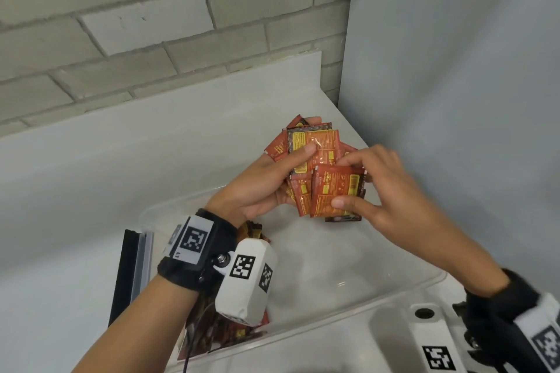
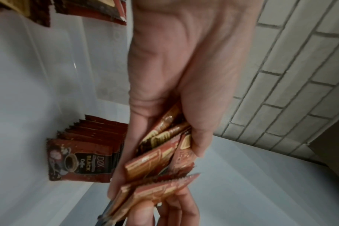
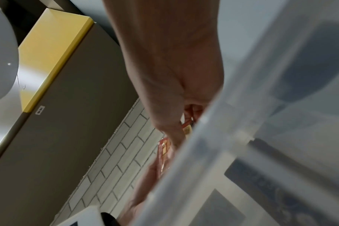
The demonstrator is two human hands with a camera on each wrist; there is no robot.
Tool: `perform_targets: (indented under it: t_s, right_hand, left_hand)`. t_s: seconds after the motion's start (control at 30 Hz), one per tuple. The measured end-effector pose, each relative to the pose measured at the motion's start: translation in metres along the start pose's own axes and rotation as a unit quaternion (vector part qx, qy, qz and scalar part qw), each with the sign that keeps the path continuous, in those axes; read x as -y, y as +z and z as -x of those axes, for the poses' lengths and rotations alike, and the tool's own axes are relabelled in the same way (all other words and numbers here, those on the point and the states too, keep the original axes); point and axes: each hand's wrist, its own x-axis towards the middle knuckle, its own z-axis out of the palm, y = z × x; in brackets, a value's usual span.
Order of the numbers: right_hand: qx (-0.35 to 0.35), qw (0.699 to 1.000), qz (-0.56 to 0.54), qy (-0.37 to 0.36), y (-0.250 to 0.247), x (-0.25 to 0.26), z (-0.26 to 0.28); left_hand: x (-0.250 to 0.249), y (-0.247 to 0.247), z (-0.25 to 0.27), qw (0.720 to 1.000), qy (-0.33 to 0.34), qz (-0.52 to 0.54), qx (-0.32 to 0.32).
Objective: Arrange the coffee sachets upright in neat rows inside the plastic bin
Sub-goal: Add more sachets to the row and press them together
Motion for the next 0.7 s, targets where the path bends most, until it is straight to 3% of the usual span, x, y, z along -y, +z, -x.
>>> perform_targets:
  t_s: [0.37, 0.7]
  right_hand:
    - [0.007, 0.996, -0.082, 0.025, 0.008, 0.009, -0.001]
    - [0.033, 0.987, -0.121, 0.103, -0.002, 0.005, 0.005]
  left_hand:
    - [0.003, 0.005, -0.003, 0.996, -0.014, 0.076, -0.032]
    - [-0.001, 0.001, -0.005, 0.979, 0.086, 0.168, -0.078]
